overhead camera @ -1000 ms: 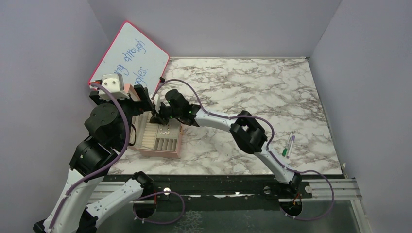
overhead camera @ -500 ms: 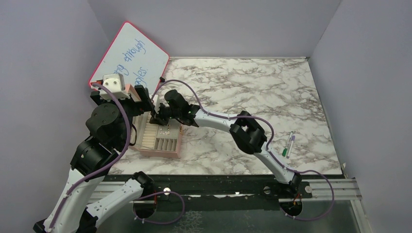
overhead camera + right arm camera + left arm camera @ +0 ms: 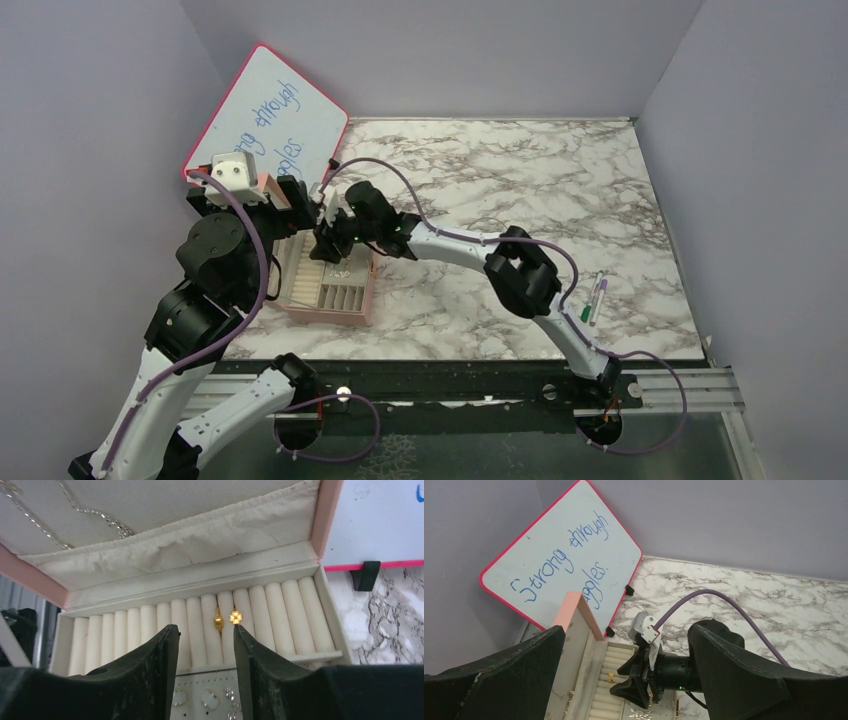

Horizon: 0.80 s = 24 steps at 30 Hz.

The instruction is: Organize the mixed jewelry

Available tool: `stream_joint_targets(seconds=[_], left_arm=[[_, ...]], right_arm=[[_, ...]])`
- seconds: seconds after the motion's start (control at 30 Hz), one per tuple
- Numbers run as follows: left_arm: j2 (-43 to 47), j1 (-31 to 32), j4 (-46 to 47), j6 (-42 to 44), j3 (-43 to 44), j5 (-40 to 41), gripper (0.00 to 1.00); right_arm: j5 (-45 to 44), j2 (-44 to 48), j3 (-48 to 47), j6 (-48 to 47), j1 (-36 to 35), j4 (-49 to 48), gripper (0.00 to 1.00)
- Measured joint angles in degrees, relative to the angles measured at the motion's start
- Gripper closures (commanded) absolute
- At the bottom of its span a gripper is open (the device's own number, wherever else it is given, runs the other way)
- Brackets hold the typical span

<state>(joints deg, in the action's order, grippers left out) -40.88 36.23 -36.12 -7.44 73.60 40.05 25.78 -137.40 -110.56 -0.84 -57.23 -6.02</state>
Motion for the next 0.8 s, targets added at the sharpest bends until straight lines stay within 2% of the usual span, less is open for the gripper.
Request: stream_joint_targets(seconds=[0.23,0.5,0.73,0.8], left_arm=[[0.24,0.0,-0.22,-1.6,0.98,-2.12,0.02],[0.96,0.0,-1.38,-5.86,0.57,-7.17,0.02],[1.73,0.0,-2.75,-11.1,-4.76,-12.37,0.02],[1.73,0.0,-3.32,-12.22,-6.16,-13.38,0.02]], right_arm=[[-3.34,8.17,7.89,7.19,1.62,-3.06,0.45],[-10.91,9.27,8.7,12.74,6.14,0.37,0.43],[-13.11,9.46,9.44,13.99,10.6,7.98,0.46],[-13.11,9.94,10.36,14.32,11.23,8.96,0.52]])
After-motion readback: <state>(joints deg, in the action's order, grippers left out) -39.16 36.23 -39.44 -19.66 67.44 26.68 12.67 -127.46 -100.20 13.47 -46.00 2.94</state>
